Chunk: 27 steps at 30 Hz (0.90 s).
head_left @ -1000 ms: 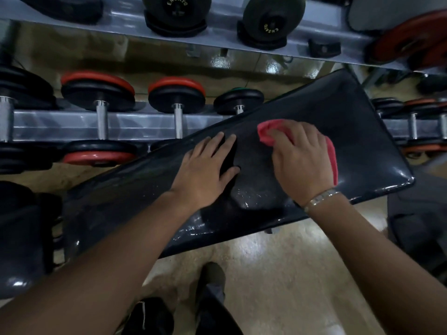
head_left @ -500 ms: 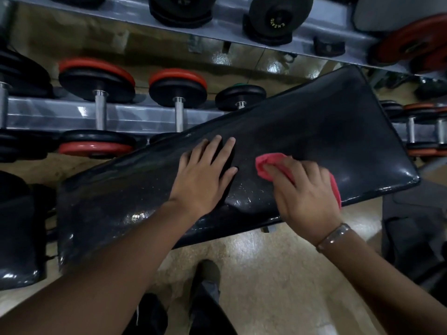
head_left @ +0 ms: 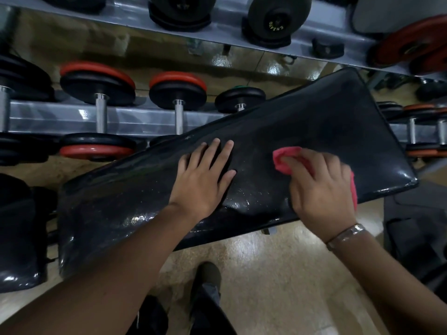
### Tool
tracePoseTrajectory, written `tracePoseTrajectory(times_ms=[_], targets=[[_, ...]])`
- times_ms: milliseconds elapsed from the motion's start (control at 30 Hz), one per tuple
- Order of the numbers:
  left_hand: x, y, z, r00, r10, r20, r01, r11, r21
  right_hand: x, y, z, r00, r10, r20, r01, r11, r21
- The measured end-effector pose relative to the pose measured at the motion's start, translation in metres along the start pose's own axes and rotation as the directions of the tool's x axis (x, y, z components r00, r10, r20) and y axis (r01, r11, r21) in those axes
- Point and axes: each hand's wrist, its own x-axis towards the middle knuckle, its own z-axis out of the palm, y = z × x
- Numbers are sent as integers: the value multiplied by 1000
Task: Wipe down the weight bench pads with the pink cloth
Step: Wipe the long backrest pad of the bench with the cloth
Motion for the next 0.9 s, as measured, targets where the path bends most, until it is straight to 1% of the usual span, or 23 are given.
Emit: tracePoseTrajectory(times_ms=[33,67,100,167,200,233,300,333,367,400,433,467,500,533,567,633,667,700,733,767,833,867,900], targets=[[-1,0,0,1000,0,1,0,1000,-1,-3,-8,3,1000,23,-19,-23,1000,3],[-1,0,0,1000,1,0,-1,1000,-2,-10,-14,6,1000,-12,-20,13,1000,19],[-1,0,-1,1000,3,0,-3,1000,-2,-18,-17,8,995,-100,-3,100,994,42],[0,0,-2,1000,5,7,-5,1000,-2,-30,-7,5,944,-326,52,322,944,78],[0,1,-2,1000,7,9,-7,1000,-2,-30,3,2,925,-374,61,370,926,74],[0,1,-2,1000,8,9,-8,1000,-3,-27,12,0,935,-351,51,348,936,55],[0,1,-3,1000,7,9,-7,1000,-7,-18,15,-3,989,-150,-1,150,988,25],[-1,1,-3,1000,4,10,-4,1000,-7,-17,8,-1,997,-68,-27,69,997,29],[-1,1,-3,1000,4,7,-4,1000,-4,-20,-1,2,998,-53,-34,55,998,41],[-1,1,-3,1000,6,4,-6,1000,-2,-25,-7,5,994,-104,-11,105,992,67],[-1,1,-3,1000,8,3,-8,1000,-1,-31,-10,8,978,-207,28,203,974,101],[-1,1,-3,1000,11,4,-11,1000,-2,-36,-8,7,944,-324,63,313,940,140],[-1,2,-3,1000,13,6,-13,1000,-4,-36,-1,5,909,-408,78,393,905,163],[-1,2,-3,1000,14,5,-14,1000,-5,-33,7,2,896,-437,78,422,893,157],[-1,2,-2,1000,12,-1,-12,1000,-6,-28,11,0,911,-406,75,394,909,136],[-1,2,-1,1000,4,-15,-4,1000,-4,-19,7,-3,976,-214,43,209,973,100],[-2,3,0,1000,-1,-21,1,1000,-3,-18,-1,-2,991,-132,16,130,987,97],[-2,3,0,1000,-4,-25,4,1000,-4,-20,-10,2,995,-100,6,99,990,99],[-2,3,1,1000,-4,-27,4,1000,-7,-25,-16,5,991,-131,19,128,985,112],[-2,3,1,1000,-4,-26,4,1000,-9,-32,-18,8,974,-223,49,214,967,141],[-2,4,1,1000,-1,-23,1,1000,-11,-39,-8,9,890,-446,96,424,886,187],[-2,4,1,1000,3,-25,-3,1000,-9,-37,-1,8,867,-489,97,469,866,174],[-2,3,1,1000,4,-27,-4,1000,-5,-32,5,5,880,-466,93,450,880,151]])
